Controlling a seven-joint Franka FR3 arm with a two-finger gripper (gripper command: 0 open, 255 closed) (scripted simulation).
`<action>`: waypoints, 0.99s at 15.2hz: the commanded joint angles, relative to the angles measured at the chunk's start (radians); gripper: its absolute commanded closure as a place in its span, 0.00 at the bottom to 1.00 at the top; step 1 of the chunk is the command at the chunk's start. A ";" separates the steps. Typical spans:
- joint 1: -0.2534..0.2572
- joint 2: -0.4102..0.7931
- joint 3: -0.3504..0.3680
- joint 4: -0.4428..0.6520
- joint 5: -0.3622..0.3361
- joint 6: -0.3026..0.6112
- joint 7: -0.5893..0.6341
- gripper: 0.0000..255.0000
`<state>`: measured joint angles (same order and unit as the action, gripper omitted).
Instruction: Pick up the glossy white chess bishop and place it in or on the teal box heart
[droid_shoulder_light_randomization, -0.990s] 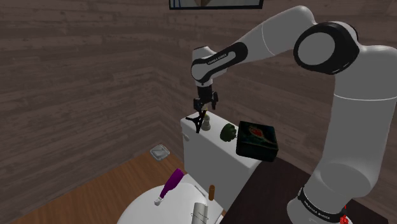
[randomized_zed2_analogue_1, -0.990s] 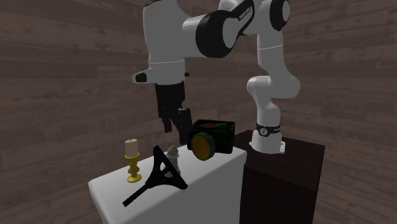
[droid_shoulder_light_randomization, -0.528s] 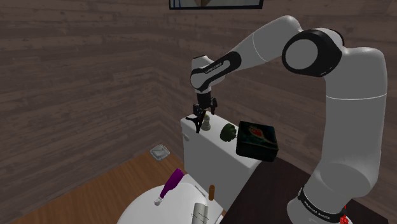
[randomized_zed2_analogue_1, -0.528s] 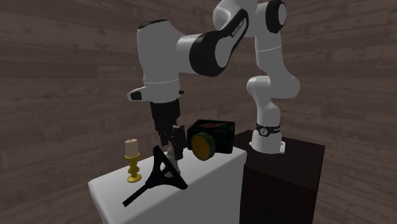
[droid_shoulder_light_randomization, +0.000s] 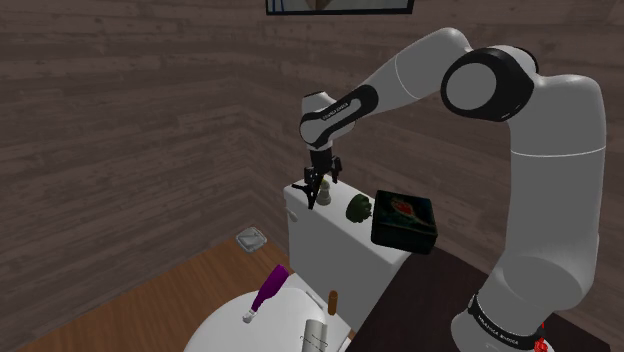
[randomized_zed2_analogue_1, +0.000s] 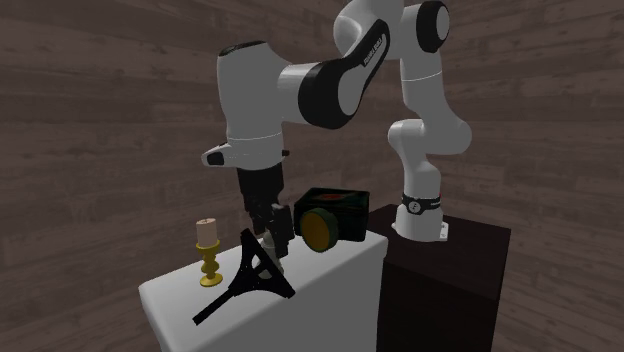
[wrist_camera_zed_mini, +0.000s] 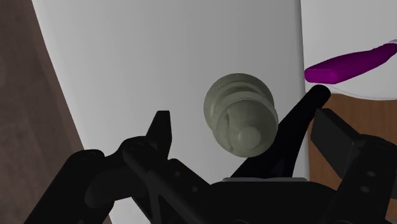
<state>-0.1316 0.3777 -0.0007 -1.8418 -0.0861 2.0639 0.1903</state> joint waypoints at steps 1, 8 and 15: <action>0.000 0.000 0.000 0.000 0.000 0.000 0.000 0.00; 0.000 0.000 0.000 0.000 0.000 0.000 0.000 1.00; 0.000 -0.027 0.001 0.018 0.002 -0.044 -0.004 1.00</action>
<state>-0.1312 0.3593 -0.0002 -1.8274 -0.0847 2.0310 0.1880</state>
